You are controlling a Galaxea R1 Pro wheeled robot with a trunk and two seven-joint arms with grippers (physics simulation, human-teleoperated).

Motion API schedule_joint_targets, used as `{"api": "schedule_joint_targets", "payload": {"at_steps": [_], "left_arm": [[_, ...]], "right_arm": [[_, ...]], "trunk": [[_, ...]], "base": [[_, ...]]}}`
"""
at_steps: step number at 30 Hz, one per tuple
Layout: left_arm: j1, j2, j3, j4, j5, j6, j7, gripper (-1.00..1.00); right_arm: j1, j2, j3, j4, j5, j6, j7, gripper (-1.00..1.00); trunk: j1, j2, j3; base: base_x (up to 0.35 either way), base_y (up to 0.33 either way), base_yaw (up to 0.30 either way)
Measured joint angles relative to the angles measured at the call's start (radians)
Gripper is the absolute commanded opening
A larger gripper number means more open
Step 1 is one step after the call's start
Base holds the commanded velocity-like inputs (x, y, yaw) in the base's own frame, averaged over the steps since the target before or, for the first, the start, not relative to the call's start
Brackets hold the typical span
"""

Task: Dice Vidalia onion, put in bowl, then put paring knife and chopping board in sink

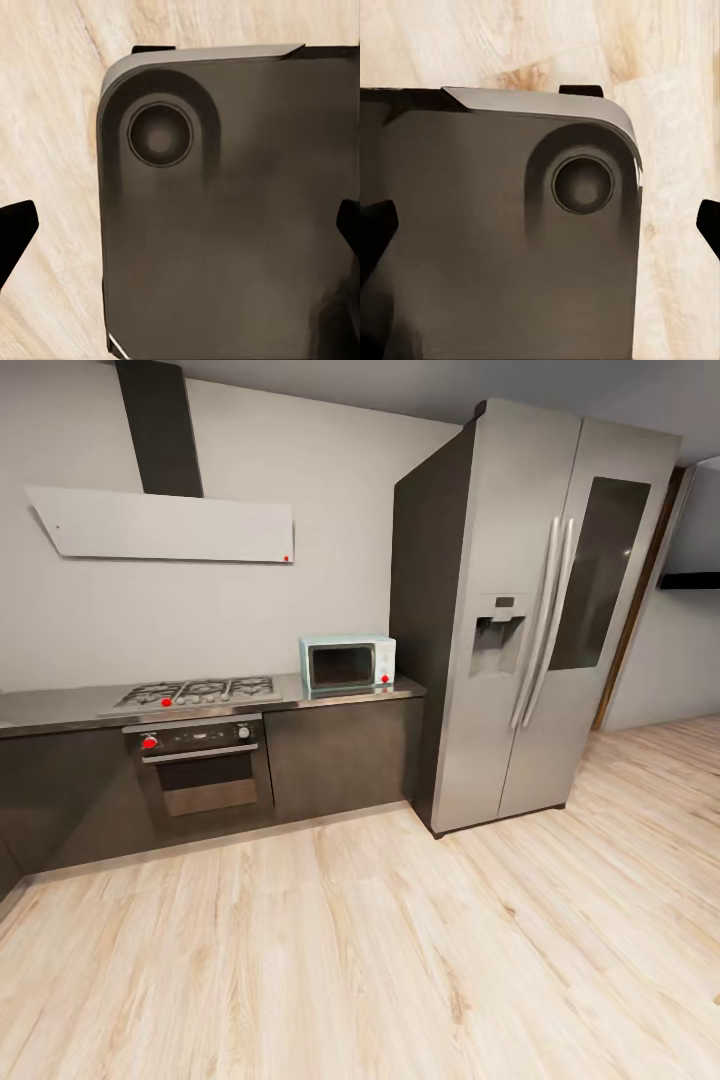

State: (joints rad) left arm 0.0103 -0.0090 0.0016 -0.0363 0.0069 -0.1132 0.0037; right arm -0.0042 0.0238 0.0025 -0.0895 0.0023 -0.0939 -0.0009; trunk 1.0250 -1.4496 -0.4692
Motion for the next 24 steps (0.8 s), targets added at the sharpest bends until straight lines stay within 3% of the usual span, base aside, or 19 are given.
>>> {"api": "schedule_joint_targets", "payload": {"at_steps": [19,20,21,24], "left_arm": [[0.0,0.015,0.009,-0.072,-0.001,-0.107,0.002,1.0],[0.0,0.015,0.008,-0.135,-0.001,-0.142,0.002,1.0],[0.001,0.016,0.008,-0.293,-0.001,-0.143,0.002,1.0],[0.0,0.016,0.008,-0.455,-0.001,-0.143,0.002,1.0]], "right_arm": [[0.0,-0.005,0.0,-0.104,0.005,-0.09,-0.02,1.0],[0.0,-0.005,0.0,-0.173,0.005,-0.09,-0.028,1.0],[0.0,-0.005,0.0,-0.334,0.006,-0.089,-0.039,1.0],[0.0,-0.005,0.0,-0.458,0.006,-0.09,-0.065,1.0]], "trunk": [[0.0,0.0,0.0],[0.0,0.0,0.0],[0.0,0.0,0.0],[0.0,0.0,0.0]], "base": [[0.0,0.0,0.0],[0.0,0.0,0.0],[0.0,0.0,0.0],[0.0,0.0,0.0]]}}
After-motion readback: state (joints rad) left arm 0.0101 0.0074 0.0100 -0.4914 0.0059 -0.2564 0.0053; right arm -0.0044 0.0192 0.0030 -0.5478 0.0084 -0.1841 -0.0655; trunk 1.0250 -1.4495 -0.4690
